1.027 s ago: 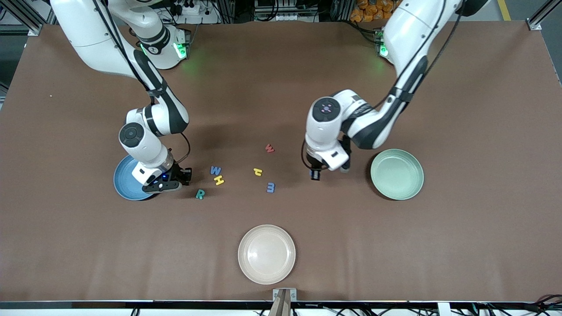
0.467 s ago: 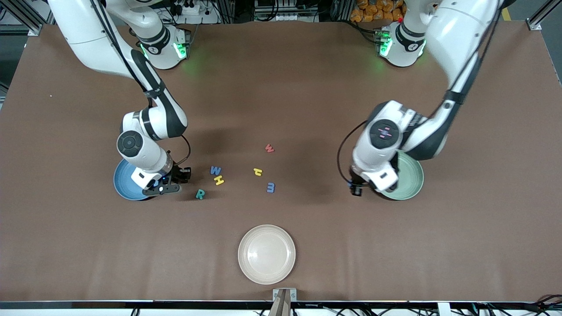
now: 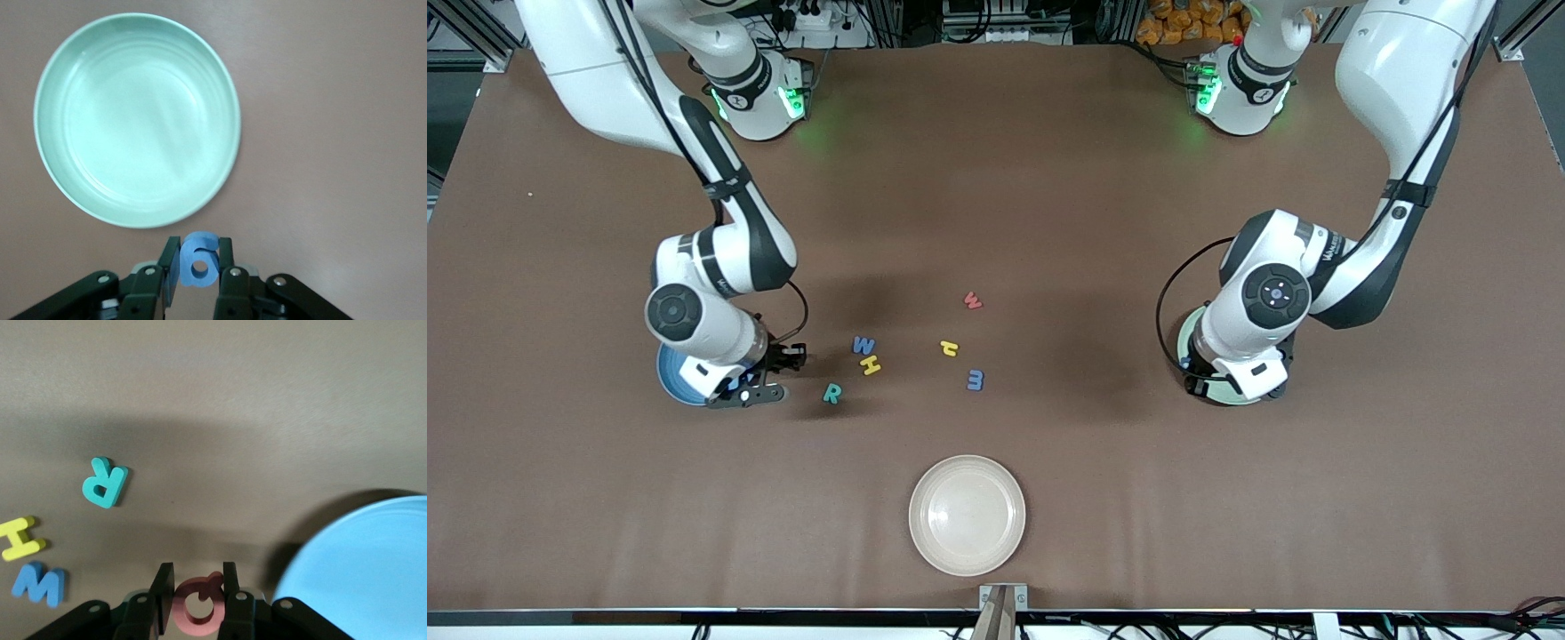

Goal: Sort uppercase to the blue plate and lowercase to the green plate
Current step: 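Release the b onto the green plate while the right gripper drops the Q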

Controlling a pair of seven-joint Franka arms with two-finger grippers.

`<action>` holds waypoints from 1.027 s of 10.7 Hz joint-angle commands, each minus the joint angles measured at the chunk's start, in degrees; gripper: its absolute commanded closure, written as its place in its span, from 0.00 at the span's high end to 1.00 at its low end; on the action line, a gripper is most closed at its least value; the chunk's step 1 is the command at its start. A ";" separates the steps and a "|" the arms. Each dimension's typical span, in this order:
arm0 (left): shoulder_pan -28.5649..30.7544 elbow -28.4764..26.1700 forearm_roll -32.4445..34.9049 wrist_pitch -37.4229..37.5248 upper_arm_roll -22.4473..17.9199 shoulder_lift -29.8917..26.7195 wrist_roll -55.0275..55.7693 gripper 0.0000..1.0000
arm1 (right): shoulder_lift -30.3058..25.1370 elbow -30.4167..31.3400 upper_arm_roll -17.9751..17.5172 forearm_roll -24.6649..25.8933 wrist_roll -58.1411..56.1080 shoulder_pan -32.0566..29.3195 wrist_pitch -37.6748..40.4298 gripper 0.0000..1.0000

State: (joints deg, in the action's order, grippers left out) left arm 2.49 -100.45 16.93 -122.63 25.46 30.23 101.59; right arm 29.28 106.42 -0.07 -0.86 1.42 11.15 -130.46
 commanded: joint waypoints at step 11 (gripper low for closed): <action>15.01 -15.04 2.40 -3.76 10.40 -8.53 -11.85 1.00 | -0.45 2.83 4.56 -0.28 -15.00 -5.97 -3.57 0.74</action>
State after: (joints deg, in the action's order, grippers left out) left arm 17.56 -114.66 17.84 -125.84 35.43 22.12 90.57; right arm 29.51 108.82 4.98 -1.05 -17.81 4.75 -134.05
